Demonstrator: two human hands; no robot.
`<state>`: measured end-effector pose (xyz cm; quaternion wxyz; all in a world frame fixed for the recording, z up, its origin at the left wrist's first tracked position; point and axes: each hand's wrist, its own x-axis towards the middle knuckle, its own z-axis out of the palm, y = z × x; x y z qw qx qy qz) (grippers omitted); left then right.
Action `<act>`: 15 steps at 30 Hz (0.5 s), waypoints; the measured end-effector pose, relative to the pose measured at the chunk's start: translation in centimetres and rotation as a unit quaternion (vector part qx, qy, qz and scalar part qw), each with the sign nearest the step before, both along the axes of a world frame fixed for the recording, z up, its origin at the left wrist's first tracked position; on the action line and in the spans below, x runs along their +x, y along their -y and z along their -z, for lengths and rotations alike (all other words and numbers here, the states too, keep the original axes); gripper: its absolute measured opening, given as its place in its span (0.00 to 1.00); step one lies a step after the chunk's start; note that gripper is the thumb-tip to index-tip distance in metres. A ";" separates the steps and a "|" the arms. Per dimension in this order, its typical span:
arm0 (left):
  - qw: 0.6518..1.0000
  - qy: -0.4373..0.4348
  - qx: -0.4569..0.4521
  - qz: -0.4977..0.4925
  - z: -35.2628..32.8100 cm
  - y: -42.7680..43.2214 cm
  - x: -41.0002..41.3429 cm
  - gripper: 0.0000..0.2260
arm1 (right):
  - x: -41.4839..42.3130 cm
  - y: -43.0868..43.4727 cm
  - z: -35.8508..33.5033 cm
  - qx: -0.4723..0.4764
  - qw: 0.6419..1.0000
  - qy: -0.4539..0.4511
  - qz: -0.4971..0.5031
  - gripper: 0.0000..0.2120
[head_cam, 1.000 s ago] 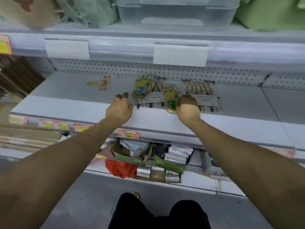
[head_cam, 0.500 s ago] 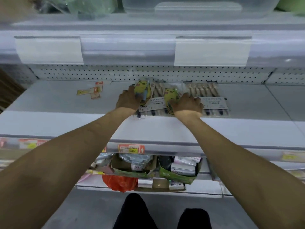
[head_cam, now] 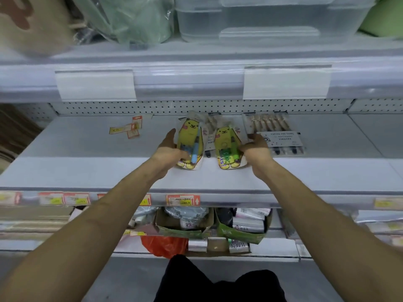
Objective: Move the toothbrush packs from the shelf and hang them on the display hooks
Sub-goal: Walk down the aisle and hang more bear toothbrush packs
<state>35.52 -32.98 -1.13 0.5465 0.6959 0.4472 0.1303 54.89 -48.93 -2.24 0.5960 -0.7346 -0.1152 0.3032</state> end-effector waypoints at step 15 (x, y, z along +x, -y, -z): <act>0.990 0.053 -0.133 0.012 -0.8 3.2 -1.6 0.10 | -2.3 4.2 -1.4 -0.003 0.992 -0.126 -0.002 0.16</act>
